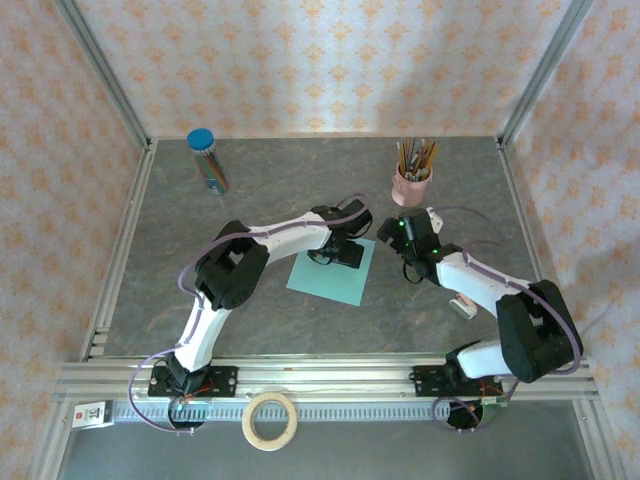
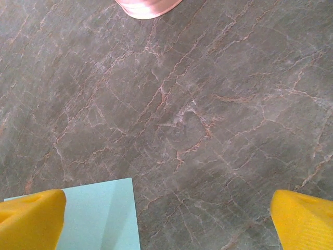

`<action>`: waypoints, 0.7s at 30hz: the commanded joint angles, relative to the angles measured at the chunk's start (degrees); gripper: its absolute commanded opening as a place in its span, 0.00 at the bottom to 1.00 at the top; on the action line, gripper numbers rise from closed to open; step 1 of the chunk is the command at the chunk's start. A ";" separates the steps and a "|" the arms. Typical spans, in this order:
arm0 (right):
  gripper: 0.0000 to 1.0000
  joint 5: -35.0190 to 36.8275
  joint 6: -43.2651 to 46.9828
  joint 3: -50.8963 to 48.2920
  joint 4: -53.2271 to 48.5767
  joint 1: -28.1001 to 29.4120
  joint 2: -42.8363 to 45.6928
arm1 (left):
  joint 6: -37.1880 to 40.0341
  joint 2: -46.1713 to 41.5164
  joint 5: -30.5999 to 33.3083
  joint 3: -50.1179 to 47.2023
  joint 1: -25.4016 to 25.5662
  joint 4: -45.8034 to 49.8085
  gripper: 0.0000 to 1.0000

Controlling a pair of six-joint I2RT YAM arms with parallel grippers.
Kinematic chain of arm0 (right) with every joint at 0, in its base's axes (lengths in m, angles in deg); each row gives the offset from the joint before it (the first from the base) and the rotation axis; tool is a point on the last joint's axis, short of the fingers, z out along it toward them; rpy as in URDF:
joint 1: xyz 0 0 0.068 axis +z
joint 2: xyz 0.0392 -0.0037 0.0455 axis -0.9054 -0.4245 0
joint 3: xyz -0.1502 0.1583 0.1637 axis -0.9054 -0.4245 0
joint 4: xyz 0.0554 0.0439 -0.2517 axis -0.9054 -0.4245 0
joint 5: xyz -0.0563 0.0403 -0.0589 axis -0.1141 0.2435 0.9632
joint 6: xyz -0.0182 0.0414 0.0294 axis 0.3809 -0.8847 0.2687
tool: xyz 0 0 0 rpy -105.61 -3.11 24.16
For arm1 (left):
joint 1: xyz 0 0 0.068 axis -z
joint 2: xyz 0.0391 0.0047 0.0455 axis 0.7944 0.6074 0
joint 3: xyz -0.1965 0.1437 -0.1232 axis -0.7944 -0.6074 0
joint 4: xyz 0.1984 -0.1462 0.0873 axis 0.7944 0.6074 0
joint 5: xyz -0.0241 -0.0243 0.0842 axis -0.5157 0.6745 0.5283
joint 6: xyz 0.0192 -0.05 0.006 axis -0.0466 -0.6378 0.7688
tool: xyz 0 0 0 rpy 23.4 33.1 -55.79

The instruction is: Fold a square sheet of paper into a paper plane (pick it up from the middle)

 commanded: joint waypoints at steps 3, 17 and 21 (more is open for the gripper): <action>1.00 0.57 -1.03 -1.04 0.94 -0.39 1.29 | -1.58 1.97 3.02 0.89 0.73 4.74 0.87; 1.00 1.71 -2.05 -1.63 0.05 -0.51 1.55 | -1.82 2.09 2.80 -5.27 0.65 1.39 0.83; 1.00 1.90 -2.30 -1.65 -0.33 -0.55 1.63 | -1.98 1.69 2.79 -6.51 0.38 0.59 0.81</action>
